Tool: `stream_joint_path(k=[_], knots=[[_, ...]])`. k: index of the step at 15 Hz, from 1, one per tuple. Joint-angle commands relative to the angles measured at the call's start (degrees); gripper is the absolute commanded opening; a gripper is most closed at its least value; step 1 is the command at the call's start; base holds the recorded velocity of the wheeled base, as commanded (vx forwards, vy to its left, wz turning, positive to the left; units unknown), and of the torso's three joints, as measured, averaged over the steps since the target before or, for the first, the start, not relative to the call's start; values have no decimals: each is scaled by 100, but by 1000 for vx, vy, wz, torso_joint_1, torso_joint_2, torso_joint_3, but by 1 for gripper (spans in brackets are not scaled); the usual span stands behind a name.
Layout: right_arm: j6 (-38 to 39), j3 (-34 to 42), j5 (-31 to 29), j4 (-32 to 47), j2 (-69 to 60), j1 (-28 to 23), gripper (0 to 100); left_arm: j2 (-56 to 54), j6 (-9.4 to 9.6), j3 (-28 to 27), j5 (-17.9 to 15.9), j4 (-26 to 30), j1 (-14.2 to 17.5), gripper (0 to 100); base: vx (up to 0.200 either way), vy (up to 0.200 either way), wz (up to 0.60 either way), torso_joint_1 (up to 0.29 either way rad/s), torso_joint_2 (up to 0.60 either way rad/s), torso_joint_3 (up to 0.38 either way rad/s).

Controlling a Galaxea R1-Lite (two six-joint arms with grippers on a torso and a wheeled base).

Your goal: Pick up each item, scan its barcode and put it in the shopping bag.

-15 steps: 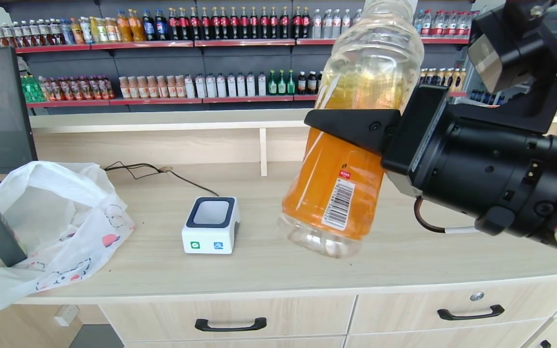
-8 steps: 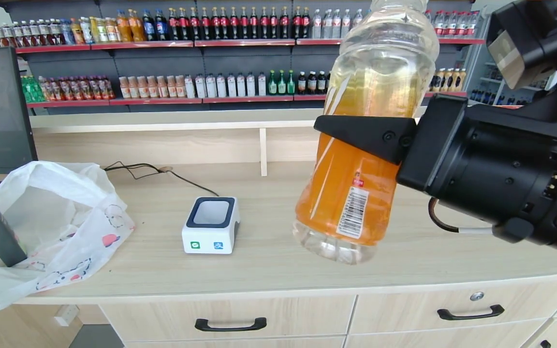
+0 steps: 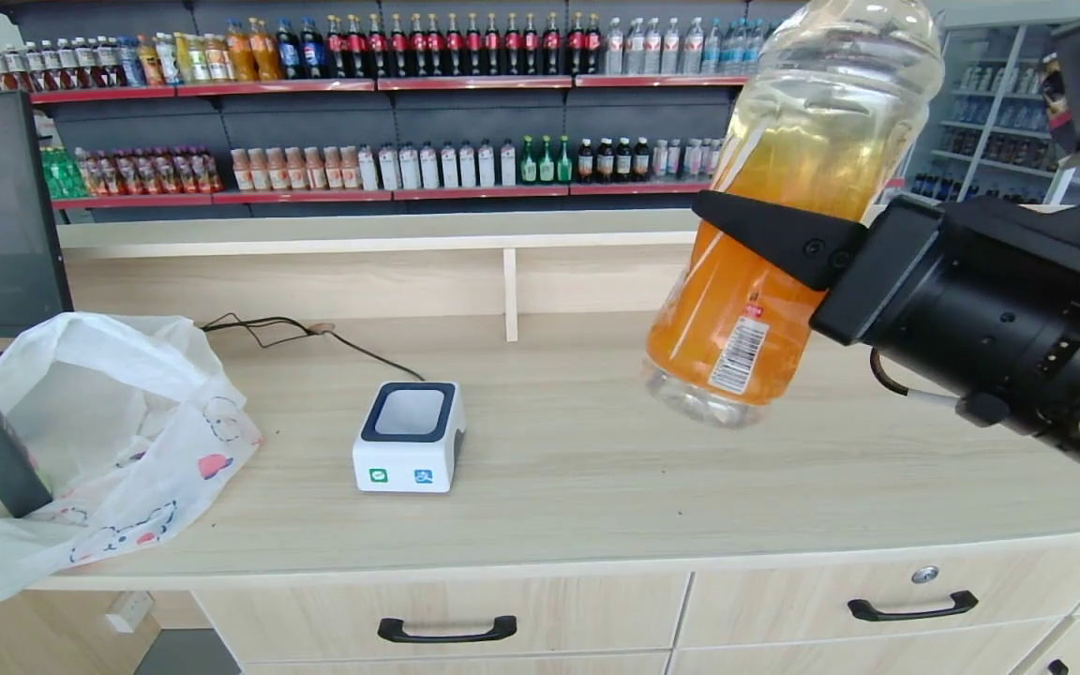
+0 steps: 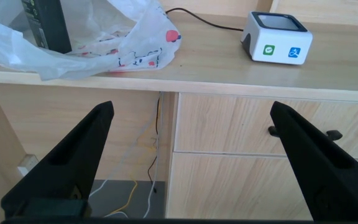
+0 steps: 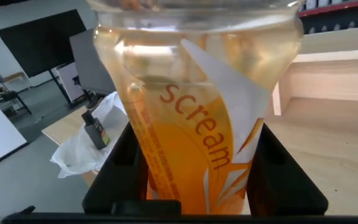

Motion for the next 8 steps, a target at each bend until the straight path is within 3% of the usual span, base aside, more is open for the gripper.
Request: stream_joint_path(k=[1,8], knots=[[-287,414,236,-433,289,-336,0,-2,-1,0,0,-1,0,100,0,0,0,0,0,0],[-1306,1205,254,-2454,1116,-793,0,-2,-1,0,0,-1,0,100,0,0,0,0,0,0]])
